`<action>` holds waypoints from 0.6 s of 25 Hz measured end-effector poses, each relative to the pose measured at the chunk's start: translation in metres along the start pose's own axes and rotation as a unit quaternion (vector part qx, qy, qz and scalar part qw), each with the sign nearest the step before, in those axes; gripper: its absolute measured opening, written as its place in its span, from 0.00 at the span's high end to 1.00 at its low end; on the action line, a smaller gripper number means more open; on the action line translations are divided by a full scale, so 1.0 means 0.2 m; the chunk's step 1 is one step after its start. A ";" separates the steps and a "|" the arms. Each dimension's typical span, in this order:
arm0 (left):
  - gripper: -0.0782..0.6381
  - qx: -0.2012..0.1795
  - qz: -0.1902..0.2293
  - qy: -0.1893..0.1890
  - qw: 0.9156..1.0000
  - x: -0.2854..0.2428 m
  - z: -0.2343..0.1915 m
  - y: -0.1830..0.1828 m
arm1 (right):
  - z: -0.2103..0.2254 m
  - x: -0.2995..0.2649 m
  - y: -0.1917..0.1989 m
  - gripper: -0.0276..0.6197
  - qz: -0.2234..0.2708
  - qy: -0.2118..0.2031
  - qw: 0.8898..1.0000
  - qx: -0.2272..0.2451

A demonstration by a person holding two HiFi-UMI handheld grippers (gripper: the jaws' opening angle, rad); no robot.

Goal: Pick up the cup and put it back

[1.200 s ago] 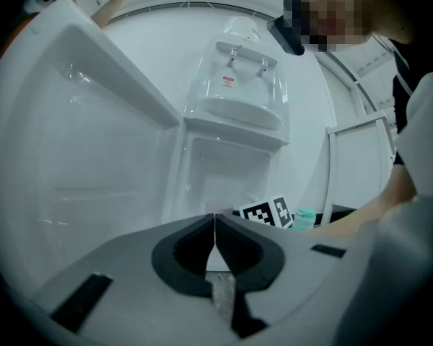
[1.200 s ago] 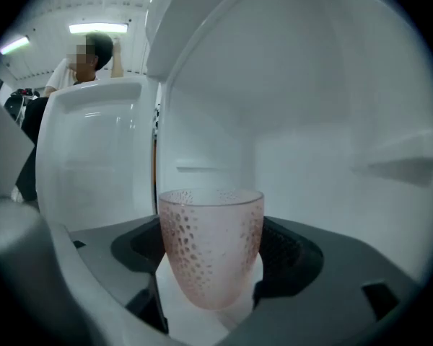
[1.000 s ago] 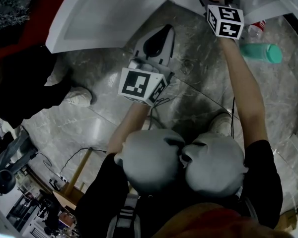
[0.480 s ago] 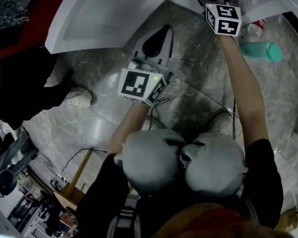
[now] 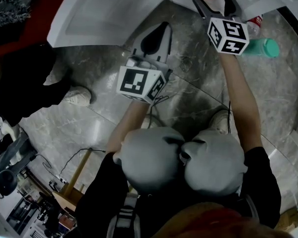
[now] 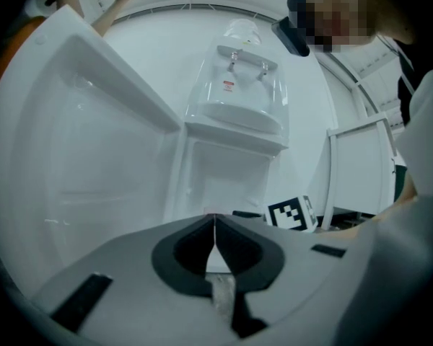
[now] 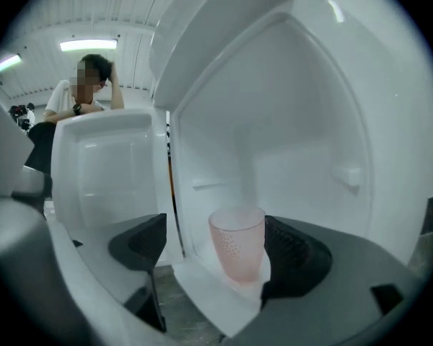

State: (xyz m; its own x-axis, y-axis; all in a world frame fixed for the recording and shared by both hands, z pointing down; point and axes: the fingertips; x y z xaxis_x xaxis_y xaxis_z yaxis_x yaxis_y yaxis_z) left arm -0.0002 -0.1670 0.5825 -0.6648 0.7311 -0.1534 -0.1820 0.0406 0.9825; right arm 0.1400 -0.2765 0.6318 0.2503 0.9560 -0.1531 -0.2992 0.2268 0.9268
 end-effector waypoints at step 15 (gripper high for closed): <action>0.87 -0.001 0.032 -0.013 0.999 0.07 0.01 -0.15 | -0.64 0.51 -0.18 0.76 0.018 -0.133 0.991 0.022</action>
State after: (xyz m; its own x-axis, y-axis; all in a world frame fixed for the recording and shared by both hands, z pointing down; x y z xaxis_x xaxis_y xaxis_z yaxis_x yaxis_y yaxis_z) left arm -0.0030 -0.1555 0.5514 -0.6560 0.7497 -0.0870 -0.1409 -0.0083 0.9900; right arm 0.0590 -0.1634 0.5394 0.4751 0.8794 -0.0301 -0.2735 0.1800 0.9449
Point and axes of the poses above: the fingertips, and each gripper's own axes: x backward along the fingers, z to its right, y out of its underside, and after that the axes turned 15 degrees about -x, right-handed
